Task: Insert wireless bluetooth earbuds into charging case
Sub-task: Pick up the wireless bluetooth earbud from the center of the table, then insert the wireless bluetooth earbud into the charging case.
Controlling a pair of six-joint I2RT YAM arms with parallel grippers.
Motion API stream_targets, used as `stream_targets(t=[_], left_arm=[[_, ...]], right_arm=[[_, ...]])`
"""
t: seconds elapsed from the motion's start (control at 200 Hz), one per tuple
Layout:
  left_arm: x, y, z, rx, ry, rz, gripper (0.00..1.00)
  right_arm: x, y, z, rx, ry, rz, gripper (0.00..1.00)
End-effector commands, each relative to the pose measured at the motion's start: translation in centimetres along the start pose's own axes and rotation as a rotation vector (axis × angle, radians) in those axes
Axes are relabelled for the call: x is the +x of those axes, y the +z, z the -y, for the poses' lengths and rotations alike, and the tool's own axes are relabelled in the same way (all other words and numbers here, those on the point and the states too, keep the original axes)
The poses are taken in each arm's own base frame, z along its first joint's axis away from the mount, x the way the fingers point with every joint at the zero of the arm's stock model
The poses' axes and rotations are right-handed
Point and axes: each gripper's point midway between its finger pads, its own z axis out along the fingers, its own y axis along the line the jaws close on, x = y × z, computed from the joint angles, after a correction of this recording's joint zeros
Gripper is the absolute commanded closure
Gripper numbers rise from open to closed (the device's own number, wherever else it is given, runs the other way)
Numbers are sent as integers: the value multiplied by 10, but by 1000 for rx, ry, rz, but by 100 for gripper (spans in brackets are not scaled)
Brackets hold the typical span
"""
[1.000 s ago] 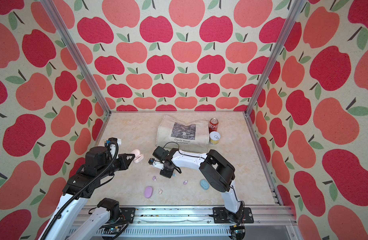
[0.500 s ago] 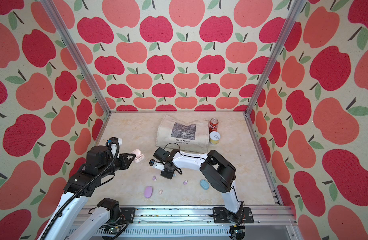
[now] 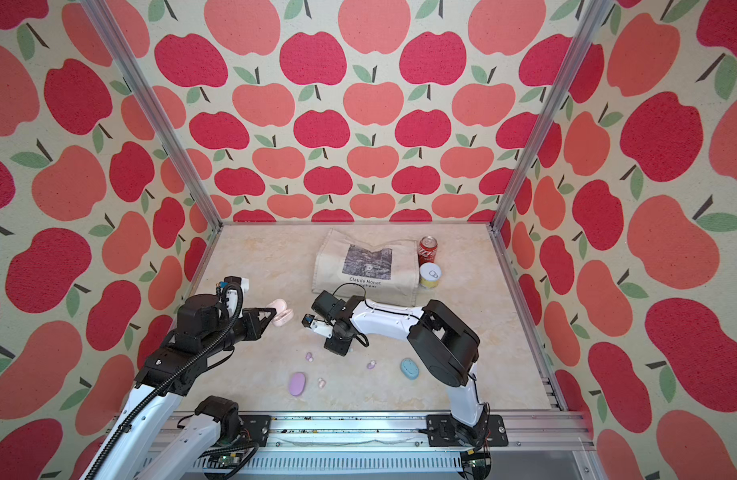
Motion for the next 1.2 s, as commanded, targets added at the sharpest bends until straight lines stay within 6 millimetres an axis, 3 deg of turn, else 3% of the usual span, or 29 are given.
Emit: stream_targets(t=[0.0,0.15,0.395,0.525,0.645,0.946,1.196], left_arm=[[-25,-5,29,149,178,149,100],[-32,1,50,268,374,249,100],[-35,36,68,287,604,238,100],[-36,55,85,315,714,238,100],[-43,68,100,330,755,257,100],[-52,83,140,406,789,285,100],[-47,80,149,436,791,271,100]], right_arm=[[-15,-46,11,-61,148,131,93],[-20,-90,37,-124,331,278,93],[-16,-182,75,-191,567,573,93],[-13,-230,77,-242,625,705,93],[-17,-259,69,-322,665,800,93],[-24,-275,50,-502,725,889,94],[-30,-280,44,-522,699,902,94]])
